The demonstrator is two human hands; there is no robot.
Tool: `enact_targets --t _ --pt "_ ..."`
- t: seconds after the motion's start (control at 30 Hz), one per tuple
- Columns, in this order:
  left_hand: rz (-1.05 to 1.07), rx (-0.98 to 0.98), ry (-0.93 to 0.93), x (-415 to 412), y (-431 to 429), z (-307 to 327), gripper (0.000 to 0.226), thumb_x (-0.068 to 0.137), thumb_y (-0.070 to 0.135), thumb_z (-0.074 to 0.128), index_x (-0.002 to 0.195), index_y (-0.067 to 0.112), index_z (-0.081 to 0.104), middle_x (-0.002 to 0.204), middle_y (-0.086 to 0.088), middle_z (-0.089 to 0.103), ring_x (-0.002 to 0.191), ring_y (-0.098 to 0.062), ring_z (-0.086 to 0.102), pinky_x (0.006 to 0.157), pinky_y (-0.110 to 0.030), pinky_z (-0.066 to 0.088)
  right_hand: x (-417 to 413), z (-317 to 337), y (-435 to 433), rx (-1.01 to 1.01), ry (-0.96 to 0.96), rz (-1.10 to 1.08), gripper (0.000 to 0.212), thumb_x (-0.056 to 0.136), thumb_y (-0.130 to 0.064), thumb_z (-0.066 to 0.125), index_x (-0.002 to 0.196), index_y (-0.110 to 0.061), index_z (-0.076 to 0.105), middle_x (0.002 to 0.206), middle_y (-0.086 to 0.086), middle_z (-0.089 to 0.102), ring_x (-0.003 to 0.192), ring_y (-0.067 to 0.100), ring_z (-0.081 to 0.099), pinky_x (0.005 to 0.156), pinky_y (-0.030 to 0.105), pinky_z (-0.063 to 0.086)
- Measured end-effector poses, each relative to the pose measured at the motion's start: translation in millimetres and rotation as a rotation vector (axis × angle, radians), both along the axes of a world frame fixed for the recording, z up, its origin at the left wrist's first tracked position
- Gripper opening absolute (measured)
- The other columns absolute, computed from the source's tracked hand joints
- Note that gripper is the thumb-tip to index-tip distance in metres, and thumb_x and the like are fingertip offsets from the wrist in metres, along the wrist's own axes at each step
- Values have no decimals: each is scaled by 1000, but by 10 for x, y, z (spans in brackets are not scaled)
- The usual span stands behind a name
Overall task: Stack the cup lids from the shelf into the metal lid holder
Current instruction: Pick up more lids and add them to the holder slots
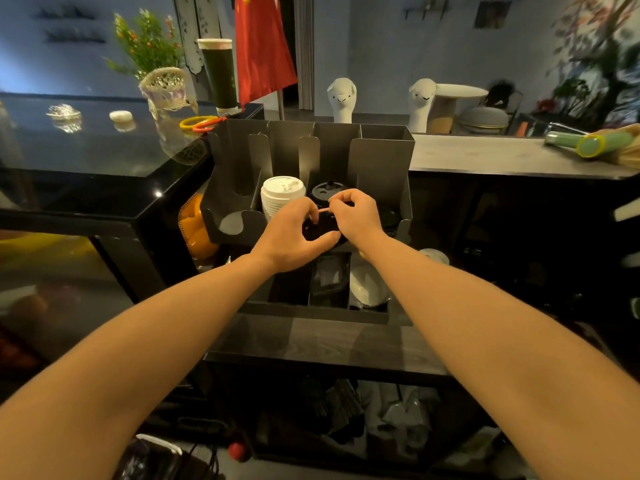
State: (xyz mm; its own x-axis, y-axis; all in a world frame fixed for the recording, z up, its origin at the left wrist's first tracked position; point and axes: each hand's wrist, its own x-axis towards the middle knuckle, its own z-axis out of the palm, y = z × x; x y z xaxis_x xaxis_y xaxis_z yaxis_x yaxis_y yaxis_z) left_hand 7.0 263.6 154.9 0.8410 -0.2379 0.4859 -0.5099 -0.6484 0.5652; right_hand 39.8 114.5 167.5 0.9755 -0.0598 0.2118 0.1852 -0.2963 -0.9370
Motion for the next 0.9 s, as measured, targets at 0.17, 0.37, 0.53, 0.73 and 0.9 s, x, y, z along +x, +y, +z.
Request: enact_targets --t 0.17,0.37,0.53,0.73,0.9 --pt "0 109 -114 10 -145 54 43 79 54 74 92 18 56 85 5 60 74 -12 58 64 -34 56 -70 40 -206 -12 -38 -53 8 93 -15 60 100 -19 63 89 -10 60 88 8 58 74 23 51" --pt "28 246 -218 171 -414 241 45 76 57 74 96 23 54 94 5 61 85 -14 54 70 -31 53 -13 135 -606 -306 -159 -191 9 92 -29 62 98 -25 58 83 -11 60 78 6 58 67 24 48" --pt "69 427 -279 454 -733 355 46 78 58 69 104 22 57 102 2 64 90 -16 54 78 -34 50 185 161 -909 -491 -177 -337 19 91 -39 64 104 -28 56 106 -1 59 95 18 57 72 31 49" --pt "137 671 -232 749 -1042 396 44 84 57 62 108 22 55 106 -1 64 96 -19 51 83 -35 38 410 93 -1093 -523 -5 -417 62 88 -45 69 136 -21 39 129 7 50 116 26 51 78 36 46" --pt "89 912 -163 945 -1186 294 48 89 58 55 122 22 53 120 -6 63 114 -29 55 101 -47 36 648 72 -1125 -527 244 -295 73 88 -44 69 143 -17 29 139 11 44 125 35 48 95 48 49"
